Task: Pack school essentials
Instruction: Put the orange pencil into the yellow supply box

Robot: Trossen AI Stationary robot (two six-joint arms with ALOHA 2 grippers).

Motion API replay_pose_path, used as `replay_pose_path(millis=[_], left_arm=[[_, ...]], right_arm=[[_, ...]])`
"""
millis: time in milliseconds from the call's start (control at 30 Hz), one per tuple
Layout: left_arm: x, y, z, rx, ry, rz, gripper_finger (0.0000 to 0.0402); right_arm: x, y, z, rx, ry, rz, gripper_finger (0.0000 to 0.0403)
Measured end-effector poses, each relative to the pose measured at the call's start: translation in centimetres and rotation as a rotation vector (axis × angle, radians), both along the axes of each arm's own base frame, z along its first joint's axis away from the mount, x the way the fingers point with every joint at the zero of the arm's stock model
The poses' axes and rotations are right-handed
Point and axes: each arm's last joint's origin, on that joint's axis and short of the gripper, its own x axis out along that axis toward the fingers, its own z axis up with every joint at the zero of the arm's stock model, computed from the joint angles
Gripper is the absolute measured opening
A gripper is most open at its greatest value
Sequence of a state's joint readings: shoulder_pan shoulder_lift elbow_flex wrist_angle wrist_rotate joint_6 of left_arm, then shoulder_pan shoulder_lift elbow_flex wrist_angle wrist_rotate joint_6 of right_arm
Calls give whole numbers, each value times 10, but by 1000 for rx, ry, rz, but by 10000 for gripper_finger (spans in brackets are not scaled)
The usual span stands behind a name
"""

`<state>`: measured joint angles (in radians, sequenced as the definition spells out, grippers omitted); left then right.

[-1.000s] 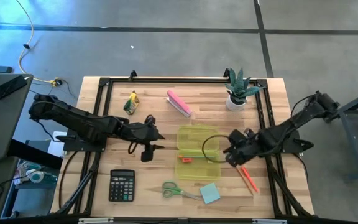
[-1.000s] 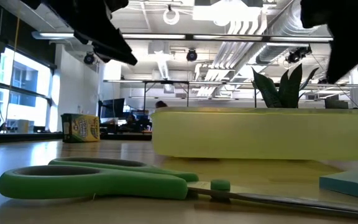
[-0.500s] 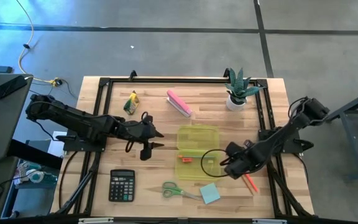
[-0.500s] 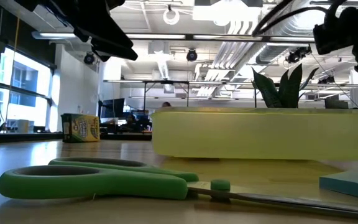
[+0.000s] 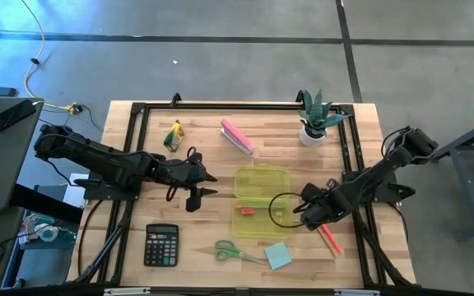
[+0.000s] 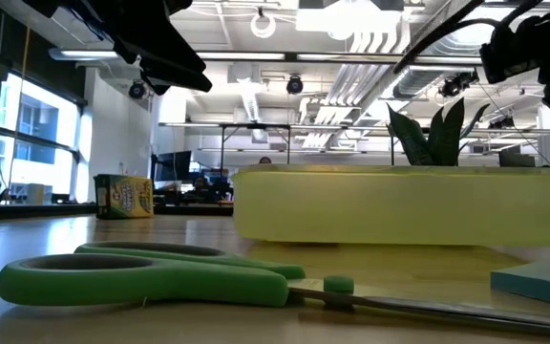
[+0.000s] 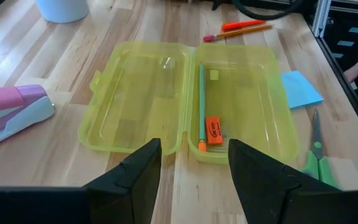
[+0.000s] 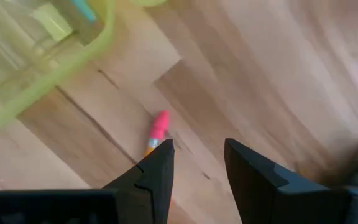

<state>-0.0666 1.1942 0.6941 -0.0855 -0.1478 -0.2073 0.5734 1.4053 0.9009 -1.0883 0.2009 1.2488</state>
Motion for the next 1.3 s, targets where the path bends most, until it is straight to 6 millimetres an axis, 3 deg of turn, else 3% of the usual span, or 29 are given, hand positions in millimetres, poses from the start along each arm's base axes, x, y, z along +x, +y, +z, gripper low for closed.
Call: replay_pose_path(millis=[267,600,900,1300], left_arm=[[0,0,0,0,1,0,174],[0,0,0,0,0,0,174],[0,0,0,0,1,0,174],[0,0,0,0,1,0,174]], right_arm=[[3,-2,7,41,-80,-22,134],[13,4,-6,33,-66,-13,138],[17,10,-22,56,33,11,190],[23,13,-33,44,52,51,190]])
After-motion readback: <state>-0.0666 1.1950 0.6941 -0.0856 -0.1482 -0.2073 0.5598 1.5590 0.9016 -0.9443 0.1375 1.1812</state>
